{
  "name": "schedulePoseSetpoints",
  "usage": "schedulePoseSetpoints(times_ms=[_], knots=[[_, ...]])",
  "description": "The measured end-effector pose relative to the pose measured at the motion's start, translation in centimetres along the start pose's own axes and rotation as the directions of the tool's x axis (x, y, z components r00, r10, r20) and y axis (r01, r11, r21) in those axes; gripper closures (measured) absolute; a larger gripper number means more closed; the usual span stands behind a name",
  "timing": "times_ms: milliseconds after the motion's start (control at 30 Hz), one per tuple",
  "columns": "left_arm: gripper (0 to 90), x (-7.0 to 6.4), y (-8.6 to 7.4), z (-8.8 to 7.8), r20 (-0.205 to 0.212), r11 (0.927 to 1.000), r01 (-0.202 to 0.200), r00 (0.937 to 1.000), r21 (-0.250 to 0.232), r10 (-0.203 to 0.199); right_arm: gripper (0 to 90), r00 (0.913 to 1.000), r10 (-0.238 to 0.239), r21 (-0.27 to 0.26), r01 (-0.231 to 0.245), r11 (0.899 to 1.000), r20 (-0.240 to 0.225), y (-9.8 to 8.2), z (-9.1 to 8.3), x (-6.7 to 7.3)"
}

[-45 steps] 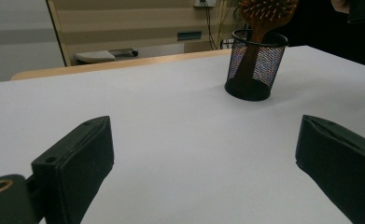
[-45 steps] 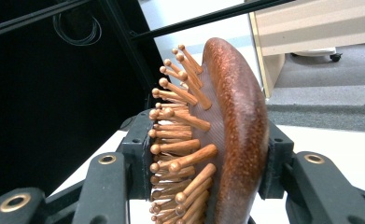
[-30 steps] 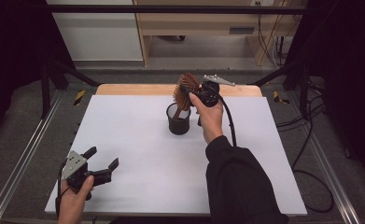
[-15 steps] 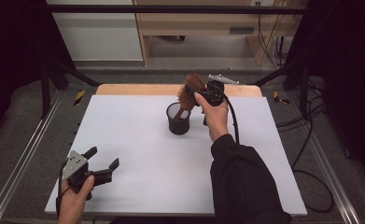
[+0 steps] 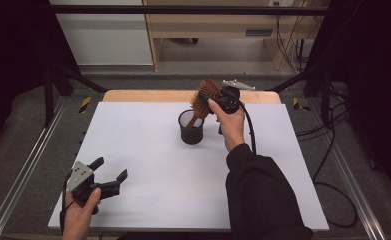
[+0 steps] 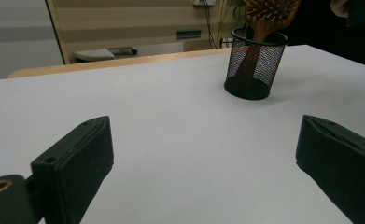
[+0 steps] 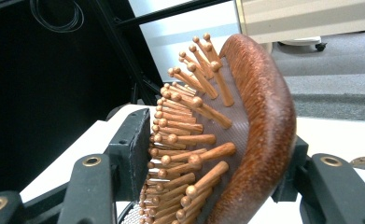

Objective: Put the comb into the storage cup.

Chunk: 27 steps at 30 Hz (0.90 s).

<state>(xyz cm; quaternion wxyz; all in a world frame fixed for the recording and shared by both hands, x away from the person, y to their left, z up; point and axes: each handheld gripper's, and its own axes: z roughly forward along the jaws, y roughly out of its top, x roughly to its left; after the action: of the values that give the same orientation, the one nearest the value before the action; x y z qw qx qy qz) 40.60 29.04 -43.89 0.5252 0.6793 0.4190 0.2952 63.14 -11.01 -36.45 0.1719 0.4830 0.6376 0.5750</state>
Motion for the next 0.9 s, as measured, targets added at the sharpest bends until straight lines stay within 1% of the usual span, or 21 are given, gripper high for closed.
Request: schedulePoseSetpoints(times_ms=[333, 567, 900], knots=[[4.4, 0.07, 0.0, -0.03, -0.012, 1.0, -0.001, 0.9999, 0.001, 0.001, 40.6, 1.0, -0.006, 0.004, 0.006, 1.0, 0.005, -0.01, -0.03, 0.0], [4.4, 0.07, 0.0, -0.05, -0.012, 1.0, -0.002, 0.9999, 0.001, 0.002, 39.7, 0.9999, -0.005, 0.006, 0.005, 1.0, 0.016, -0.03, -0.02, -0.05], [4.4, 0.04, 0.0, -0.01, -0.006, 1.0, -0.002, 1.0, 0.002, 0.002, 39.3, 0.9999, -0.003, 0.01, 0.002, 1.0, 0.014, -0.05, -0.11, -0.19]])
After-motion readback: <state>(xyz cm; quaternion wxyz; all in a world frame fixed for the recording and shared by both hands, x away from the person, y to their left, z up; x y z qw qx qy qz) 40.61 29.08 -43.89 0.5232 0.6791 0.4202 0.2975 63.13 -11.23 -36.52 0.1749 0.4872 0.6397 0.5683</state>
